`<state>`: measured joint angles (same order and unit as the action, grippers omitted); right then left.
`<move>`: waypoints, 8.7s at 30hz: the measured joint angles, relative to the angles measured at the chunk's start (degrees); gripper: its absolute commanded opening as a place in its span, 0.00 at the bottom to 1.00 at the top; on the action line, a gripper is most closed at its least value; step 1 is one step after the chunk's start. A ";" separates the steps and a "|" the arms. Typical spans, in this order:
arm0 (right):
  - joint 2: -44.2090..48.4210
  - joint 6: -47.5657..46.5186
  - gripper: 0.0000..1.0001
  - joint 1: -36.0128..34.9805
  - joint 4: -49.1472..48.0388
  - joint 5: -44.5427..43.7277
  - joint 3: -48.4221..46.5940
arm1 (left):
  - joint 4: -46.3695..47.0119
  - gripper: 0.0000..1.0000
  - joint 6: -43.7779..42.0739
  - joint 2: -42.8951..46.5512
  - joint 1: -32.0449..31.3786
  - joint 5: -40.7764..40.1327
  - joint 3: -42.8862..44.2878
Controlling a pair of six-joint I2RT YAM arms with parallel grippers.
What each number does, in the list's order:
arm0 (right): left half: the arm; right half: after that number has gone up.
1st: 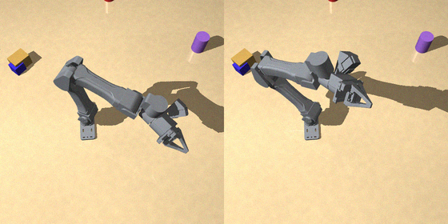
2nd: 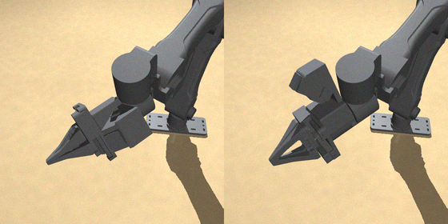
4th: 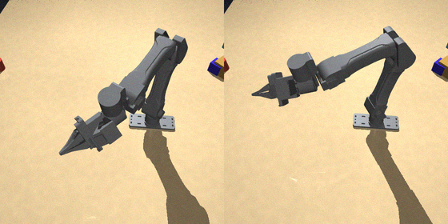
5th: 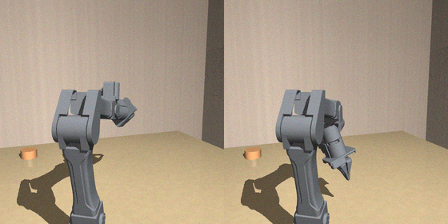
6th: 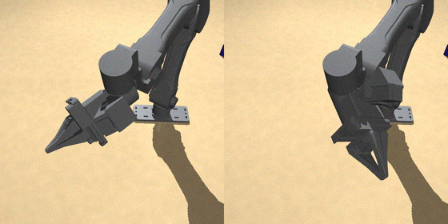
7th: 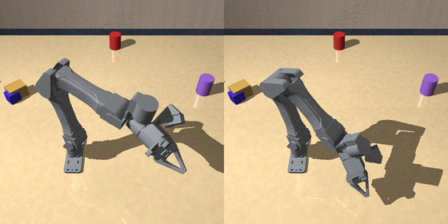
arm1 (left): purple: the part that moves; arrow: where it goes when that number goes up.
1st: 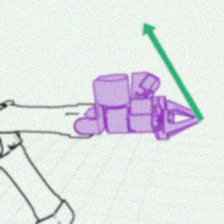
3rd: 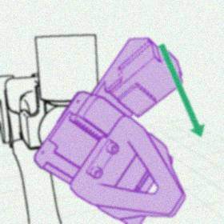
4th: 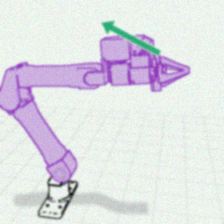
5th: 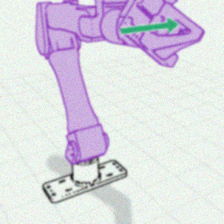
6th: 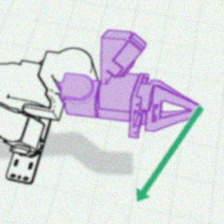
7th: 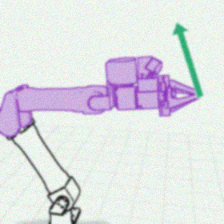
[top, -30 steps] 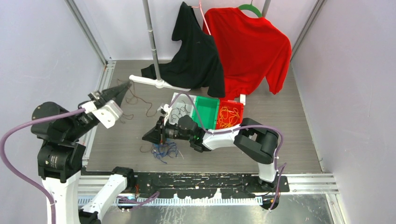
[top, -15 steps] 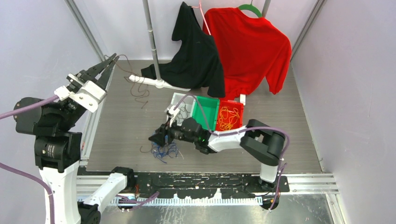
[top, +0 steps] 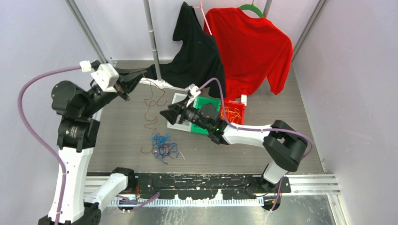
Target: Untangle the cables
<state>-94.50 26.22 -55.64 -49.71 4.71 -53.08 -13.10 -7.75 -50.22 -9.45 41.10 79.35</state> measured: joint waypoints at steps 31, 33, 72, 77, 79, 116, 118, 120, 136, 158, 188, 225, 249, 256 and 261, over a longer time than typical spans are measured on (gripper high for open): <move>32.13 -8.83 0.59 7.04 29.75 -37.24 16.72 | 7.87 0.00 2.64 -30.69 -9.79 -0.17 3.13; 32.15 -8.90 0.59 7.45 29.70 -37.29 17.03 | 7.67 0.00 2.45 -31.58 -10.75 -0.39 3.50; 31.26 -5.46 0.56 10.84 29.64 -36.39 19.34 | -2.47 0.00 -42.14 -42.95 -20.02 -23.10 -14.03; 32.17 -5.03 0.56 10.86 29.62 -36.39 19.89 | -7.30 0.11 -41.68 -47.98 -20.06 -25.40 -10.56; 32.46 -4.98 0.55 10.88 29.62 -36.41 20.04 | -10.99 0.22 -40.61 -49.42 -20.06 -25.11 -6.99; 0.48 5.31 0.24 14.19 31.89 13.51 -0.13 | -50.03 1.00 -32.20 -29.79 6.34 -8.90 -2.86; -2.97 4.09 0.21 14.97 34.93 13.68 -4.11 | -52.13 1.00 -33.59 -28.59 6.36 -7.87 -5.51; -6.05 2.99 0.18 15.41 37.16 13.40 -8.04 | -54.01 0.99 -36.13 -27.93 6.34 -7.48 -7.78; -14.16 -3.45 0.31 13.11 44.26 5.49 -17.25 | -55.69 0.78 -55.21 -15.02 4.48 -11.56 -32.04; 21.03 3.13 0.33 12.72 24.22 0.72 9.25 | -38.73 0.67 -58.75 -21.57 -7.87 -21.22 -40.76; 19.02 -0.66 0.71 3.06 18.53 9.68 5.73 | -64.26 0.02 -57.83 -1.90 -4.02 -9.77 -1.68; -3.98 -11.08 0.48 -10.58 7.28 -1.68 -1.22 | -4.17 0.00 -22.80 2.97 -4.02 -10.45 13.03; -5.44 -9.90 0.72 -13.62 5.18 -8.07 7.19 | 13.14 0.00 -15.69 -1.49 -4.02 -20.35 17.64; 7.17 -13.73 0.66 -12.04 10.12 -5.07 -3.23 | 11.43 0.00 -16.24 -0.35 -4.02 -16.96 14.49; 8.61 -14.80 0.50 -11.52 10.86 -2.69 -7.02 | 10.88 0.00 -16.17 -0.09 -4.02 -14.71 13.92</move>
<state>-85.89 11.42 -67.16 -38.85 2.02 -60.10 -2.22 -23.92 -50.30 -13.47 26.39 93.27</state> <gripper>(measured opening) 0.577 0.009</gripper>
